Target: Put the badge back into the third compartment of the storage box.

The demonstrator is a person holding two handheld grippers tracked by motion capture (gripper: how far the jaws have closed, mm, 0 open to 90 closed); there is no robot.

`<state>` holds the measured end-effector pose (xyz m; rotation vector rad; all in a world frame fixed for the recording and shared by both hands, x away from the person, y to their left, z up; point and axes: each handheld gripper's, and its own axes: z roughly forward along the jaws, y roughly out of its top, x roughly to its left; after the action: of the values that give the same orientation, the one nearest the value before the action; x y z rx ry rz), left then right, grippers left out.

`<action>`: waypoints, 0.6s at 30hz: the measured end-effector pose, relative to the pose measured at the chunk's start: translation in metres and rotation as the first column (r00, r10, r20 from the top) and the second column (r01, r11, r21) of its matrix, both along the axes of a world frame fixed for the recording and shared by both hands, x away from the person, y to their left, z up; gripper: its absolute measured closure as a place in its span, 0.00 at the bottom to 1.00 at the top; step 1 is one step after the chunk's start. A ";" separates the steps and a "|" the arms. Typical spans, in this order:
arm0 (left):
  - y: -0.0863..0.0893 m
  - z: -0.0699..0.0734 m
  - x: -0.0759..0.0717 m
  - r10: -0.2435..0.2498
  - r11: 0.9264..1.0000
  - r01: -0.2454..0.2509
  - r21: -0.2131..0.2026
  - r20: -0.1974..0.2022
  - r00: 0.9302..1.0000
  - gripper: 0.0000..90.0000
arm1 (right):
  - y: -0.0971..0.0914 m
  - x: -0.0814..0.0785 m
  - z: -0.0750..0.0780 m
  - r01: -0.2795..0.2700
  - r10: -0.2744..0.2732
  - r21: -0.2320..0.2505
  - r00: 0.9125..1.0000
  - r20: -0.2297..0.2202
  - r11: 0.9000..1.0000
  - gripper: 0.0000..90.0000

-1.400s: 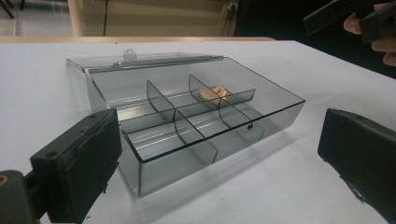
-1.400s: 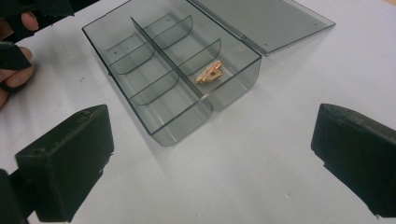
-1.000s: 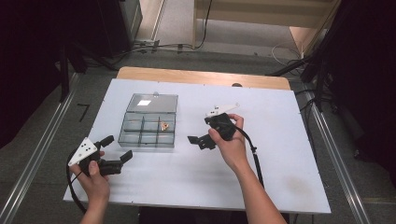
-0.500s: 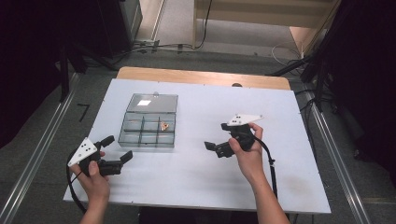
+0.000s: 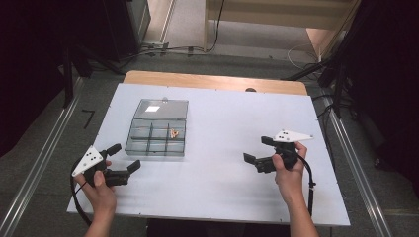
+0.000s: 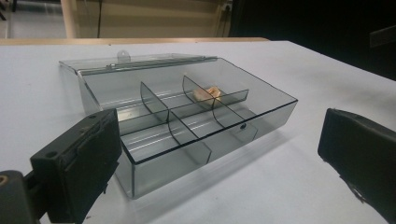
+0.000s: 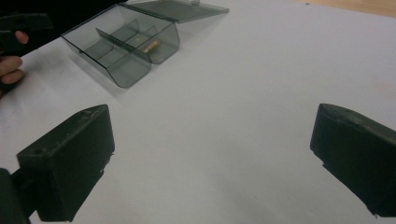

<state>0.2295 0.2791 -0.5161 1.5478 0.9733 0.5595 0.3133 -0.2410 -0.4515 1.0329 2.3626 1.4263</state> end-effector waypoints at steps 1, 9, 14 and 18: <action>0.000 0.000 0.000 0.000 1.000 0.000 0.000 0.000 1.000 0.00 | -0.005 -0.001 -0.002 0.010 -0.010 0.003 1.000 -0.003 1.000 0.00; 0.000 0.000 0.000 0.000 1.000 0.000 0.001 0.001 1.000 0.00 | -0.045 -0.012 -0.013 0.080 -0.080 0.028 0.997 -0.009 0.996 0.00; 0.000 0.000 -0.001 -0.003 1.000 0.003 0.005 0.002 1.000 0.00 | -0.066 -0.018 -0.017 0.121 -0.121 0.048 0.993 -0.004 0.991 0.00; 0.000 0.000 -0.001 -0.004 1.000 0.004 0.005 0.004 1.000 0.00 | -0.085 -0.024 -0.017 0.160 -0.161 0.067 0.987 0.002 0.985 0.00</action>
<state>0.2288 0.2789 -0.5158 1.5522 0.9658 0.5620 0.2888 -0.3256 -0.4689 1.2026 2.1840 1.4550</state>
